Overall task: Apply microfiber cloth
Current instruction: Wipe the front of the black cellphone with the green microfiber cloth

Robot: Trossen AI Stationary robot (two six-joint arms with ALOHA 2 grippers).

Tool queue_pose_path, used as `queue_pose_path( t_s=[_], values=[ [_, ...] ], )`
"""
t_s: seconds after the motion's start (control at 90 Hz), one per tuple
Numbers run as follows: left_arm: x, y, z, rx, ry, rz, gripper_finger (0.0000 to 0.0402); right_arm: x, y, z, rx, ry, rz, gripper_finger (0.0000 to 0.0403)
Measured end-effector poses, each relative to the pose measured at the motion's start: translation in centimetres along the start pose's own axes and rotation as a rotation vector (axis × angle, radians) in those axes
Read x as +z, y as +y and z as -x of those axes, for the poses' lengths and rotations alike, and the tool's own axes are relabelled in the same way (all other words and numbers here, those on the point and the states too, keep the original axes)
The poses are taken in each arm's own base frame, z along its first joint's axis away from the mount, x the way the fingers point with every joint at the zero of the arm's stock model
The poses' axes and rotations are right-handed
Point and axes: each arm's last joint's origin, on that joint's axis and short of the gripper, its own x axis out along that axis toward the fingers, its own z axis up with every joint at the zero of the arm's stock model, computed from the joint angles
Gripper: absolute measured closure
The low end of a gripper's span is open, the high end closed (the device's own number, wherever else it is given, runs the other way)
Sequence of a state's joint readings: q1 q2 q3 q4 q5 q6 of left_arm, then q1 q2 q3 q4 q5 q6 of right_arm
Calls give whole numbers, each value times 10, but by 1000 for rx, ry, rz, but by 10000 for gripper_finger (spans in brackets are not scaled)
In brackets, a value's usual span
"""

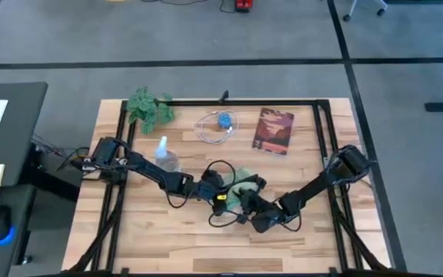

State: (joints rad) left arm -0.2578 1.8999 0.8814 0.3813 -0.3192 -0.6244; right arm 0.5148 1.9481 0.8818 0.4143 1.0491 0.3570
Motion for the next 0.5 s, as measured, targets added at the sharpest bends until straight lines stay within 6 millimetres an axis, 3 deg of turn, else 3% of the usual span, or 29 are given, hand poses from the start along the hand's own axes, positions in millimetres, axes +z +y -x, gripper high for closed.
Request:
queue_pose_path(
  t_s=[0.233,0.5],
  values=[
    [0,-1,0,0,-10,-41,390,9,-2,-9,-7,-49,-66,403],
    [1,-2,0,-9,-19,-65,390,18,-3,-16,39,-80,-11,403]
  ],
)
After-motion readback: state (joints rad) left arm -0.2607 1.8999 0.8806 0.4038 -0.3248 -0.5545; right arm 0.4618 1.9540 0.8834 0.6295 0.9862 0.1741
